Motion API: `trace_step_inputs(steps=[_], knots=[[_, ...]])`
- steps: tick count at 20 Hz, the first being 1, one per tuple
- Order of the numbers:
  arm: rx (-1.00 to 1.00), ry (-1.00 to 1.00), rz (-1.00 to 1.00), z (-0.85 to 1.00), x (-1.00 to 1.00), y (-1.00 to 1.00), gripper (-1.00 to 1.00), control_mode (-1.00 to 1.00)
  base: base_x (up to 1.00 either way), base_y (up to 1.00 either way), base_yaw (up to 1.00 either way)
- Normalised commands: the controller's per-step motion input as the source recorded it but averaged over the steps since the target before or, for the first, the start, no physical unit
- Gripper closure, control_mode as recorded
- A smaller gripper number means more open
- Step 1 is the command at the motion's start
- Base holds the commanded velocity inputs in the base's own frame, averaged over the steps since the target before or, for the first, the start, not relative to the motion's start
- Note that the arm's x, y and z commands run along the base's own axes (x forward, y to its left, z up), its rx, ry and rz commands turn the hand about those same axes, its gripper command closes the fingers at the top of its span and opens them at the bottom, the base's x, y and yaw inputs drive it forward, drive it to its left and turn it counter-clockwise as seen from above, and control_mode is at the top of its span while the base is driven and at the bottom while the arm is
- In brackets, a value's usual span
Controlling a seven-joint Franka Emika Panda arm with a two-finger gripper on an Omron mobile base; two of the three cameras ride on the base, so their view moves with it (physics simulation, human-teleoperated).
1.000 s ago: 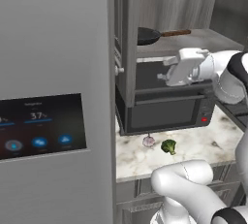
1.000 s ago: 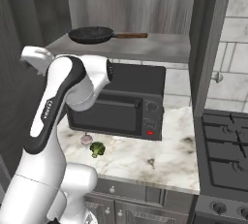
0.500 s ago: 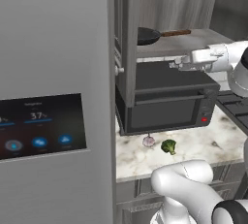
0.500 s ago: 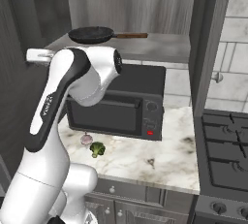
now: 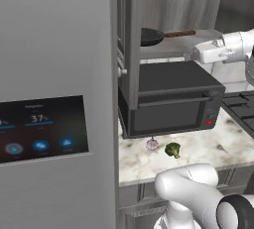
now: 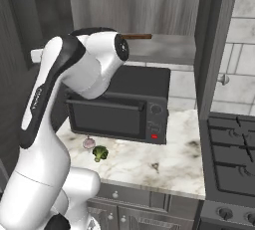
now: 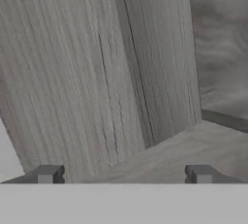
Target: Pick the pan from the cabinet and place it on the stove. Then turn on the stove burner for the pan.
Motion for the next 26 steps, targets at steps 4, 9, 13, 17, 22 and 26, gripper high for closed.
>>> trace_step_inputs(steps=[4, 9, 13, 17, 22, 26], knots=[[-0.16, -0.22, -0.09, 0.06, 0.35, -0.23, -1.0, -1.0, 0.0, 0.0, 0.0], [-0.15, -0.22, -0.05, 0.08, 0.44, -0.22, -1.0, -1.0, 0.0, 0.0, 0.0], [-0.11, -0.18, -0.04, 0.13, 0.45, -0.27, -1.0, -1.0, 0.0, 0.0, 0.0], [-0.09, -0.09, -0.06, 0.08, 0.46, -0.3, -1.0, -1.0, 0.0, 0.0, 0.0], [-0.06, -0.04, -0.06, 0.0, 0.47, -0.29, -1.0, -1.0, 0.0, 0.0, 0.0], [0.0, -0.04, -0.03, 0.0, 0.56, -0.17, -1.0, -1.0, 0.0, 0.0, 0.0]])
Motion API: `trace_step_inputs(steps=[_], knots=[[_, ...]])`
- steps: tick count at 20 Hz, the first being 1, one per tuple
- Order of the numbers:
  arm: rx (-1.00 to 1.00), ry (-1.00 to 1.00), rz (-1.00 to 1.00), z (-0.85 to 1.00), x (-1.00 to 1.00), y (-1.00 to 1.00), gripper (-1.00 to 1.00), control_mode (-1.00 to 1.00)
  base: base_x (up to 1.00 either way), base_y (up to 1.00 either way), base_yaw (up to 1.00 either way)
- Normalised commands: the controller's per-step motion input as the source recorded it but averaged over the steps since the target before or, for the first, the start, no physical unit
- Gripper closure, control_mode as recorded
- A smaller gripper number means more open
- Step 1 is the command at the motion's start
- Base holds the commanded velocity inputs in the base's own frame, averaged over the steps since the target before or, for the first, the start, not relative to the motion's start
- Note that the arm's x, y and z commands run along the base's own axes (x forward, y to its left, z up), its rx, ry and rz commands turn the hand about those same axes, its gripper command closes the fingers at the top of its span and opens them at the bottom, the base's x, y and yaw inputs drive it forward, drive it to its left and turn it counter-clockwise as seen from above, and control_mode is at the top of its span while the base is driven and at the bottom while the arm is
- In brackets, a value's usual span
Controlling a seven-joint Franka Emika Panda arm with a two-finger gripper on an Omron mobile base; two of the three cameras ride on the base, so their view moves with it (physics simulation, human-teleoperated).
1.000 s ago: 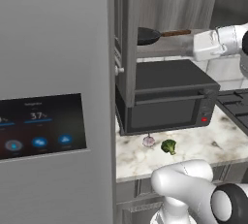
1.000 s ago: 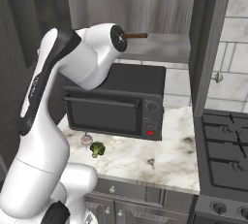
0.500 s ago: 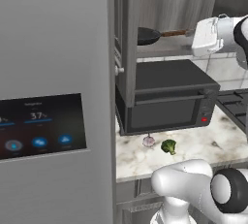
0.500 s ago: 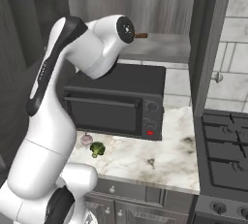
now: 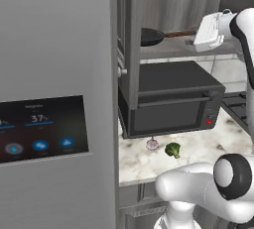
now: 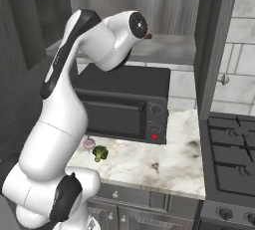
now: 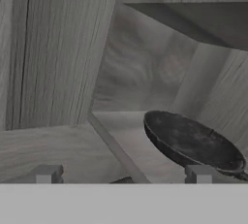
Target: Pick the pan from the cabinet and place it on the stove. Then turn on the stove burner for the pan.
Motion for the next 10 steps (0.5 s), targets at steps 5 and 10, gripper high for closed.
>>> trace_step_inputs(steps=[5, 10], knots=[[0.0, -0.07, -0.01, 0.0, 0.54, -0.15, -1.0, -1.0, 0.0, 0.0, 0.0], [-0.01, -0.04, 0.0, 0.0, 0.47, -0.28, -1.0, -1.0, 0.0, 0.0, 0.0]])
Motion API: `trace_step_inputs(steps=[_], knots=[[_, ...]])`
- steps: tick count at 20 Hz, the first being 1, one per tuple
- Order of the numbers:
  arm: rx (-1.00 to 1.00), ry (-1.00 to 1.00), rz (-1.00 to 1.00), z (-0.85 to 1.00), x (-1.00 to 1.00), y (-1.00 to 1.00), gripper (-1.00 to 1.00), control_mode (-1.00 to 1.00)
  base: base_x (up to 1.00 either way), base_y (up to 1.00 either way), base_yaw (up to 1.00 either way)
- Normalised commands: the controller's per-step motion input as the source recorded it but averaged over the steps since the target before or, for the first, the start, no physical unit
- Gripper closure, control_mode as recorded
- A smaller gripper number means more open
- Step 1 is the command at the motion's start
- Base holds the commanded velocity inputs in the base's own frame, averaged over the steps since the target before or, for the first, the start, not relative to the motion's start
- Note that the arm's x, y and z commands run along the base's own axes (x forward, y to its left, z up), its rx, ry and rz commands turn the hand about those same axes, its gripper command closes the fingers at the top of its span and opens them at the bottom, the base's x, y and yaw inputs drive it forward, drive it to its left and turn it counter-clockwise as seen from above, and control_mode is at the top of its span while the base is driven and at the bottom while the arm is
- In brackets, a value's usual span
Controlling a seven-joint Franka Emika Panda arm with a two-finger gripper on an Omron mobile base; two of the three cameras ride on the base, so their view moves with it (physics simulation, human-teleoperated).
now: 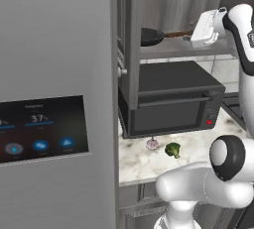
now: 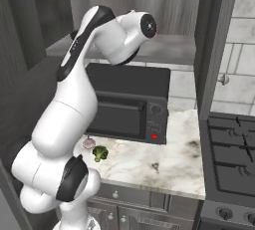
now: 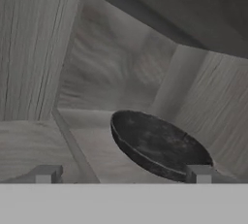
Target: Pick the pan from the cabinet and place it on the stove. Then turn on the stove burner for the pan.
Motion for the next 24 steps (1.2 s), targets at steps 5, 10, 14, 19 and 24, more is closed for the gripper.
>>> trace_step_inputs(steps=[5, 10, 14, 19, 24], knots=[[-0.07, -0.01, 0.0, 0.0, 0.38, -0.26, -1.0, -1.0, 0.0, 0.0, 0.0], [-0.07, 0.0, 0.0, -0.06, 0.35, -0.14, -1.0, -1.0, 0.0, 0.0, 0.0], [-0.03, 0.0, 0.0, -0.15, 0.31, -0.08, -1.0, -1.0, 0.0, 0.0, 0.0], [0.0, 0.0, 0.0, -0.13, 0.31, -0.09, -1.0, -1.0, 0.0, 0.0, 0.0], [0.0, -0.04, 0.0, 0.0, 0.29, -0.09, -1.0, -1.0, 0.0, 0.0, 0.0]])
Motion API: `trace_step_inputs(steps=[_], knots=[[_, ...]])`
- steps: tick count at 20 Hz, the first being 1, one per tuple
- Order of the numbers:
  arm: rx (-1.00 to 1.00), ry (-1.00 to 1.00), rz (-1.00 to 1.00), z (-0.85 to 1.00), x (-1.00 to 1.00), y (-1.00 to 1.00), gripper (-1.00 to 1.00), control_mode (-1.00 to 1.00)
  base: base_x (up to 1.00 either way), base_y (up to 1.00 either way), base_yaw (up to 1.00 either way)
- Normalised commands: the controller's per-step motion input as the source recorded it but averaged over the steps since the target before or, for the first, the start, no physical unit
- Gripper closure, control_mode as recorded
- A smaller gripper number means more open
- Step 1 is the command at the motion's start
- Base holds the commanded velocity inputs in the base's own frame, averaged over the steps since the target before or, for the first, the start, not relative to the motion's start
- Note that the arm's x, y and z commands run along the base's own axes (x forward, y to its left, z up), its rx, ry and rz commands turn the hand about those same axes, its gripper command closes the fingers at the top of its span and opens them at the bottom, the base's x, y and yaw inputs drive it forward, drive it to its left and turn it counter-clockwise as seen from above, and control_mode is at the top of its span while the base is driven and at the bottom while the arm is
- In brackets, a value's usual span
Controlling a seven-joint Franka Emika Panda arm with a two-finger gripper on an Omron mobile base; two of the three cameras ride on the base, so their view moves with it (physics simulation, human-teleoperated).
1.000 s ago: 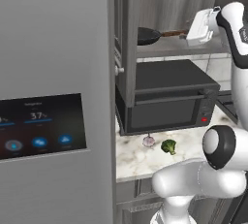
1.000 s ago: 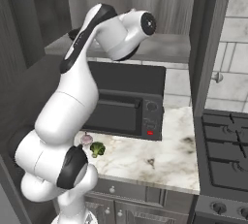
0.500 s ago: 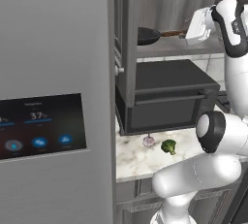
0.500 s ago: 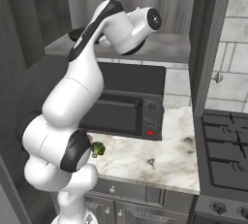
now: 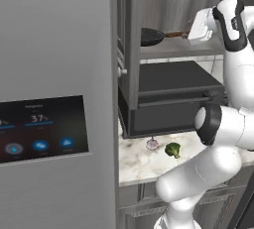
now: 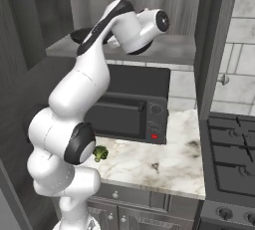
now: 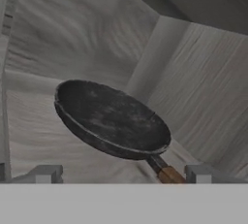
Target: Pick the pan from the cabinet and place it on the stove. Then turn on the stove burner for the pan.
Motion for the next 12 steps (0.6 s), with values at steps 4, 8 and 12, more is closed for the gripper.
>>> trace_step_inputs(steps=[4, 8, 12], knots=[[-0.01, -0.02, 0.0, -0.01, 0.22, -0.13, -1.0, -1.0, 0.0, 0.0, 0.0], [-0.03, 0.0, 0.0, -0.05, 0.12, -0.11, -1.0, -1.0, 0.0, 0.0, 0.0], [-0.03, 0.0, 0.0, -0.05, 0.09, -0.08, -1.0, -1.0, 0.0, 0.0, 0.0]])
